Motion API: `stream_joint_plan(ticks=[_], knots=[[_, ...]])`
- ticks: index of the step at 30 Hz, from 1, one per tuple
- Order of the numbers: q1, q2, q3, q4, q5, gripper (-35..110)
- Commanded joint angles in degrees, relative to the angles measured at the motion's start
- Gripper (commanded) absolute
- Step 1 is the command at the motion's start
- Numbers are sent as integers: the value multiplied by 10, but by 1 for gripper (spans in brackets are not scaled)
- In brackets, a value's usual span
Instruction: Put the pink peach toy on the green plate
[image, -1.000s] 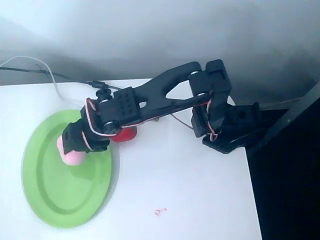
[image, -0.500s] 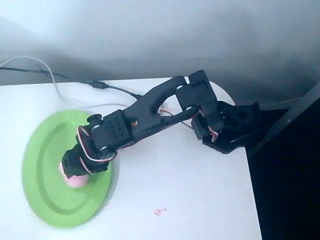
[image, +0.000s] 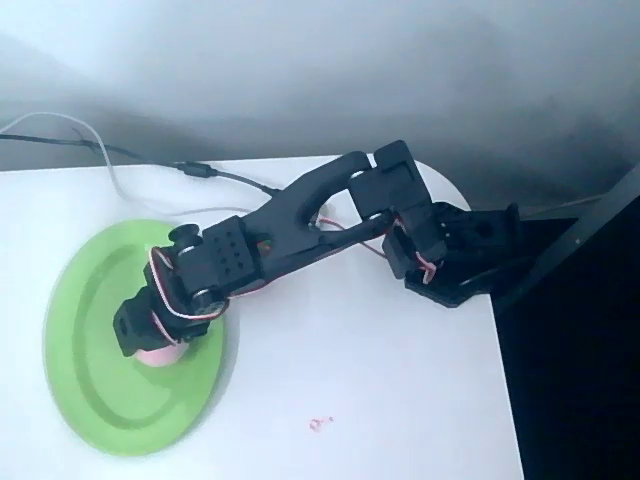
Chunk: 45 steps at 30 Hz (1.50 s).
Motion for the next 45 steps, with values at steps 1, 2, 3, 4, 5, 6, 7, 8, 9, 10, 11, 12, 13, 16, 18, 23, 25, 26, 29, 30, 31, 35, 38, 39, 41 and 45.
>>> stream_joint_plan(ticks=[1,2,3,4,5,6,7,8,9,10,11,12,13,16,18,23,25,26,29,30,31,35,38,39,41,45], knots=[[-6,37,-19,4,2,40],[-2,53,-17,4,-1,41],[3,69,-15,4,-4,43],[6,85,-11,4,-4,43],[9,101,-8,4,-6,45],[11,118,-5,4,-8,46],[13,136,-1,4,-11,46],[16,155,4,6,-18,47],[19,178,14,6,-19,47],[23,201,27,6,-19,47],[25,229,43,6,-19,47],[27,263,65,6,-19,47],[29,303,96,6,-11,47],[37,443,211,6,19,35],[46,543,298,6,39,26],[75,722,453,44,52,0],[91,761,486,69,32,0],[98,781,504,88,22,0],[116,836,555,170,21,0],[122,850,572,202,22,0],[127,866,594,223,23,0],[156,930,684,288,50,0],[184,987,741,296,49,0],[193,1006,757,301,46,0],[205,1038,781,314,44,0],[205,1082,823,337,54,0]])
